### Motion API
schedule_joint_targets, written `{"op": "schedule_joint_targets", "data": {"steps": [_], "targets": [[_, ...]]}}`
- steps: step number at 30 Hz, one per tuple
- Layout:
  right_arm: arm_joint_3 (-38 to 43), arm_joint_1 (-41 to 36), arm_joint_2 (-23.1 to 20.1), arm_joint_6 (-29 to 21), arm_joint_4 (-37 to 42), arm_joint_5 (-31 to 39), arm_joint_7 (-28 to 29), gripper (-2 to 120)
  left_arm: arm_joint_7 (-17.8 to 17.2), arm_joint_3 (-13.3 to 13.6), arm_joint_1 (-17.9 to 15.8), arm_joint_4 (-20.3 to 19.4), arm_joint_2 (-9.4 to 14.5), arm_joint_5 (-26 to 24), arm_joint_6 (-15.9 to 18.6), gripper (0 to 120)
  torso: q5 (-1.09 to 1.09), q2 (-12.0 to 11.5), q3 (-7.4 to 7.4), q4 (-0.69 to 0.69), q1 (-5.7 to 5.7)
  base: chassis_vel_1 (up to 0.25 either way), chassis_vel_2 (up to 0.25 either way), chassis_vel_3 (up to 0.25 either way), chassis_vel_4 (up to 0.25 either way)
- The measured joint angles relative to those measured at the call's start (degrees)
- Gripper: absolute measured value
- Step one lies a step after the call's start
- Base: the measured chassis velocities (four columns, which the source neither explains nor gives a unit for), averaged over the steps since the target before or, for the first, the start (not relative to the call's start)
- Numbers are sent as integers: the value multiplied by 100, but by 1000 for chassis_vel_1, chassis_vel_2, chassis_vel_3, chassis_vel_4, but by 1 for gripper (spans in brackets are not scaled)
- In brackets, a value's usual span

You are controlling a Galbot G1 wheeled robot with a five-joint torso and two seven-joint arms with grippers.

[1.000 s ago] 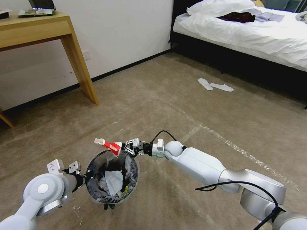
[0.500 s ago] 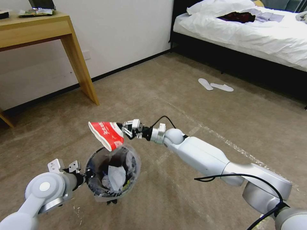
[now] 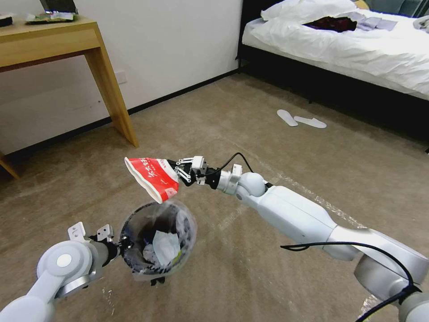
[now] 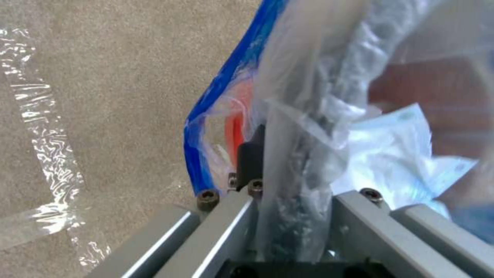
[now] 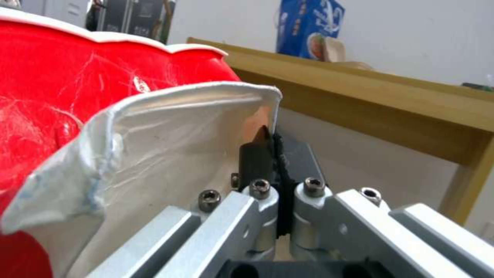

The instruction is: Pick up the trash bin and place the garbage on the floor into it.

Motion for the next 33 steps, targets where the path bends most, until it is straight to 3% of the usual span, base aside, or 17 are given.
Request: {"op": "schedule_joint_targets", "data": {"steps": [17,33], "targets": [[-315,-280,-125,61,71,-377,-45,0,-43,-71,45,-36,-5,-31,-4,0,0,0,0,0,0,0,0,0,0],[-545,-470,141,206,-375,-700,-164,0,-41,-76,22,-35,-21,-31,-7,0,-1,0,0,0,0,0,0,0,0]]}}
